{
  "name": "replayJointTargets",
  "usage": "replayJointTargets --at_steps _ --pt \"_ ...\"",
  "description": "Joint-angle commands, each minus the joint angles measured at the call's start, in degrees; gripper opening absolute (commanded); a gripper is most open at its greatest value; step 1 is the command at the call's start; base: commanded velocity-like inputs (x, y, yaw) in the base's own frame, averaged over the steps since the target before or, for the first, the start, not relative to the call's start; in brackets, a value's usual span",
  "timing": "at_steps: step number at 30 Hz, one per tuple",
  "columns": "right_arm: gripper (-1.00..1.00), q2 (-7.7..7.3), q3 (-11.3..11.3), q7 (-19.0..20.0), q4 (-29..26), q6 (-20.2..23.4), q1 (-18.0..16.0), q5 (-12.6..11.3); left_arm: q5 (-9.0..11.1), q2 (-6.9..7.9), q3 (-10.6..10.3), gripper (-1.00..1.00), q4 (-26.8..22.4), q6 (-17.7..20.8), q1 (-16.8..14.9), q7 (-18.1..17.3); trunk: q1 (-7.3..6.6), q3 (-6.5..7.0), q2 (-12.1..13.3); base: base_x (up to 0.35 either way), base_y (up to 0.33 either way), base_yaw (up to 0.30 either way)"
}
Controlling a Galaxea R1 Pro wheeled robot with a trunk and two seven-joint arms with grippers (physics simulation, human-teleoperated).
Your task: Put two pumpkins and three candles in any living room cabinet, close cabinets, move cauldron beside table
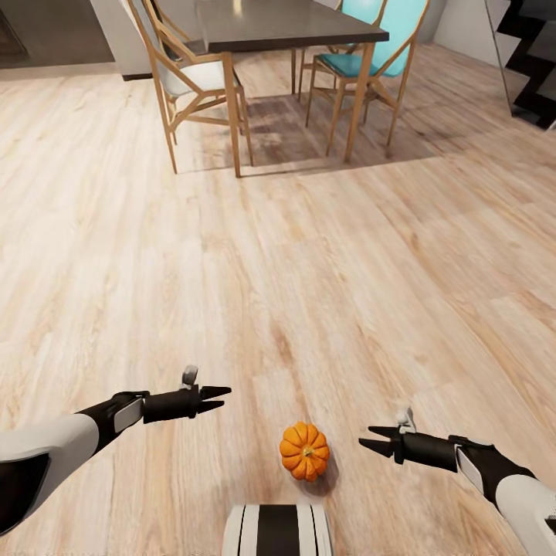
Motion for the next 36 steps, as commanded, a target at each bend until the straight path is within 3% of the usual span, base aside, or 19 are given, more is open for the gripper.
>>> replayJointTargets --at_steps 1,24,29,36 --pt "1.00 0.06 -0.1 -0.1 0.0 0.0 0.0 0.0 0.0 0.01 0.0 1.00 0.0 0.0 0.0 0.0 0.02 -0.23 0.0 0.000 0.000 0.000" --pt "1.00 0.08 -0.4 1.5 -0.6 0.2 0.0 0.1 0.0 -0.15 0.0 1.00 0.1 0.0 0.0 0.1 0.61 -5.32 -0.3 0.000 0.000 0.000" --pt "1.00 0.21 -2.7 1.6 -0.8 -0.1 0.0 -2.2 0.0 -0.11 0.0 1.00 0.1 0.0 0.0 0.1 0.74 -6.43 -0.4 0.000 0.000 0.000" --pt "1.00 0.07 -3.5 2.0 -0.8 -0.2 0.0 -3.0 0.0 -0.14 0.0 1.00 0.0 0.1 0.0 0.1 0.92 -7.98 -0.5 0.000 0.000 0.000"
